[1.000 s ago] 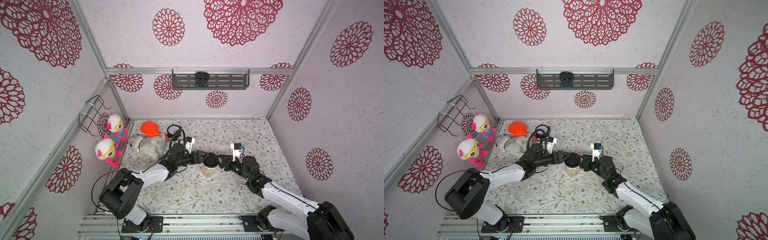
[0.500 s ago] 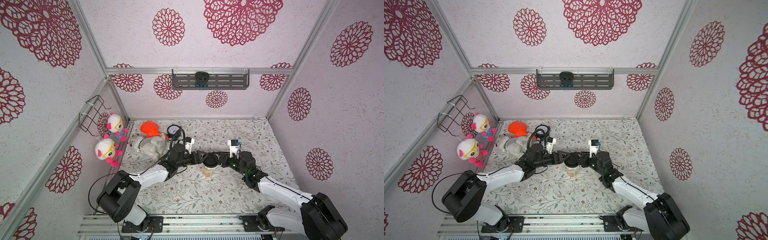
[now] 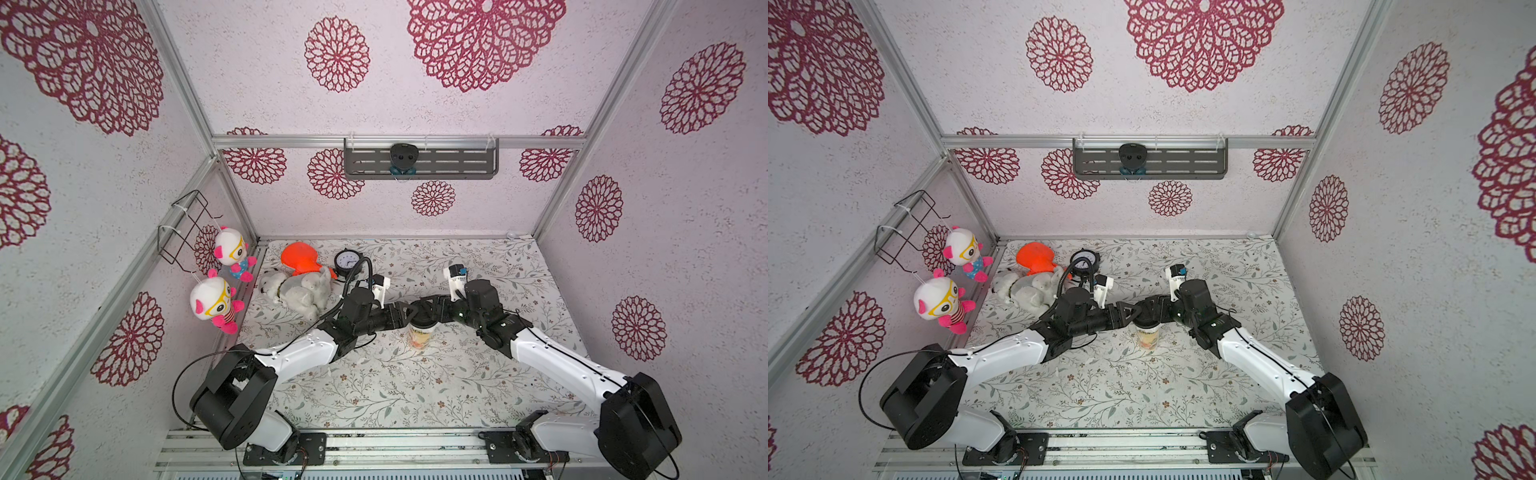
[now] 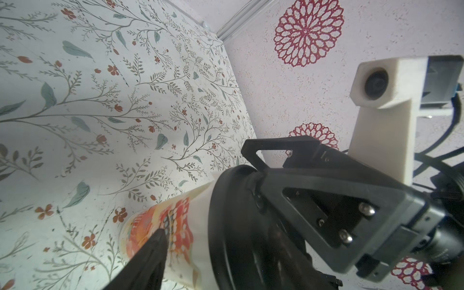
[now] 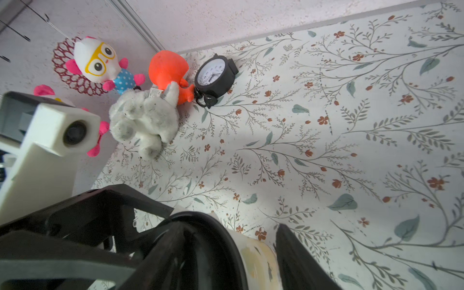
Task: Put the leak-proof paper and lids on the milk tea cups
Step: Secure the cup lid on the cup.
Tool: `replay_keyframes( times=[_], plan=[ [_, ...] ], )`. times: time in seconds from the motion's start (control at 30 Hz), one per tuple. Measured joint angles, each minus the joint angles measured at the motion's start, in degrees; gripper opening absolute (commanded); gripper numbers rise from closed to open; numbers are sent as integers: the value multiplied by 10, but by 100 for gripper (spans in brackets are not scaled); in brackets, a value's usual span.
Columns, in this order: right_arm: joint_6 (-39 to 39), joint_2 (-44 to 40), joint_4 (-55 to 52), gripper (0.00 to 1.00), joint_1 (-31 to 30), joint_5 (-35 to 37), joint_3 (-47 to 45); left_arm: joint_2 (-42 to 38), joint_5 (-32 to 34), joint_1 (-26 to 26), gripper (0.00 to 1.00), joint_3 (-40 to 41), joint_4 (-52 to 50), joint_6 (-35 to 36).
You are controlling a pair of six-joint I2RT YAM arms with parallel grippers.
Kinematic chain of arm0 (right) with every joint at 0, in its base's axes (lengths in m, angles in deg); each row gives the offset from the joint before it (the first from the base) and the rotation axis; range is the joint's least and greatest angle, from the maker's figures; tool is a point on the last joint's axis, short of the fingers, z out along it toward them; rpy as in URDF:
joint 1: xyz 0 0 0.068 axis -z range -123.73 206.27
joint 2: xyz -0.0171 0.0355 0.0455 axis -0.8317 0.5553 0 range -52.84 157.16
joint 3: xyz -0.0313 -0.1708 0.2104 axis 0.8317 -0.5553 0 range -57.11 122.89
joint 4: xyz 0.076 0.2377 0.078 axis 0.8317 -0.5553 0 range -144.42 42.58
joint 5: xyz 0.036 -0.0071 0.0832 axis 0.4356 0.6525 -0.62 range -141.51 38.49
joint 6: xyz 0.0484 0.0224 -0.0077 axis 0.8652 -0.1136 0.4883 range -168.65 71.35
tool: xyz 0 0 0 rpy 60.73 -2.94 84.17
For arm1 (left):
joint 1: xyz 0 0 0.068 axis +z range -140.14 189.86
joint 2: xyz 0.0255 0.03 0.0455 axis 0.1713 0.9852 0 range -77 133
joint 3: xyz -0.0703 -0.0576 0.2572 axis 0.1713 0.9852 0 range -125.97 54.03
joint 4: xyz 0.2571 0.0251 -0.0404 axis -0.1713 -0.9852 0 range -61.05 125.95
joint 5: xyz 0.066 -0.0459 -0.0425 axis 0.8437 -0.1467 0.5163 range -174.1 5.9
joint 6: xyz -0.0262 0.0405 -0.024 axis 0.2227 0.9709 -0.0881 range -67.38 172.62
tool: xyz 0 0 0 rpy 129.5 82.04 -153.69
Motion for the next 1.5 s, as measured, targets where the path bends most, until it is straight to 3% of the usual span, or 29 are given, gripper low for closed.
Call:
replay_keyframes(
  times=[0.23,0.7,0.9,1.5],
  plan=[
    [-13,-18,-50,62,0,17,9,0,-1,-7,65,-2,-6,2],
    [17,-72,-24,64,4,46,-44,1,-1,-8,64,-3,-5,4],
    [39,-105,-41,64,18,102,-74,4,-3,-8,63,-5,-5,5],
    [63,-108,-53,60,17,139,-74,9,-6,-8,62,-9,-3,5]
  ],
)
